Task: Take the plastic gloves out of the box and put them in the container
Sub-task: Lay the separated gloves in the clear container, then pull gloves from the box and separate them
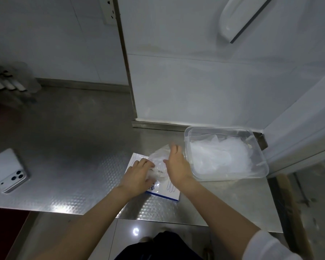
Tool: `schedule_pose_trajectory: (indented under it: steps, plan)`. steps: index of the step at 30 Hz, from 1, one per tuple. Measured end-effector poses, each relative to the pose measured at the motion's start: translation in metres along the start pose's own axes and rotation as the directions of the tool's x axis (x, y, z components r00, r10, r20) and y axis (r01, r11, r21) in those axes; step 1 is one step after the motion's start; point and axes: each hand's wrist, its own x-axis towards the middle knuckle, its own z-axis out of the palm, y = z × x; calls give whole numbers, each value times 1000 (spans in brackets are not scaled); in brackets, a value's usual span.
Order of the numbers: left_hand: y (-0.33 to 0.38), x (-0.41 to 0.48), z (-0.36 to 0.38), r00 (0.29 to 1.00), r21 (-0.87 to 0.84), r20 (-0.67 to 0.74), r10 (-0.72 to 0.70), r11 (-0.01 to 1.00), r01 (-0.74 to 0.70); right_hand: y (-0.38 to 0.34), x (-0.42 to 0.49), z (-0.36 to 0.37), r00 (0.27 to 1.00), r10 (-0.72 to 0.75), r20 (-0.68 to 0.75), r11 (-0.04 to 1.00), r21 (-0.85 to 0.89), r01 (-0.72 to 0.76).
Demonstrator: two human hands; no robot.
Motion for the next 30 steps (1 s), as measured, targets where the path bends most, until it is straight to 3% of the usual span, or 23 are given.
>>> schedule_pose_trajectory:
  steps: [6, 11, 15, 24, 30]
  plan:
    - [5, 3, -7, 994, -45, -87, -71, 997, 67, -2, 0, -11, 993, -117, -21, 985, -131, 113]
    - [12, 13, -21, 972, -209, -224, -73, 978, 25, -2, -3, -18, 985, -166, -46, 985, -65, 162]
    - [19, 18, -25, 968, -128, -249, 18, 990, -52, -1, -9, -24, 975, -218, -51, 976, -21, 217]
    - [20, 14, -30, 935, -202, -355, -20, 978, -56, -1, -15, -23, 970, -232, -74, 969, 76, 237]
    - [20, 13, -30, 953, -321, -302, -16, 943, -86, 1, -12, -21, 975, -221, 10, 955, 206, 215]
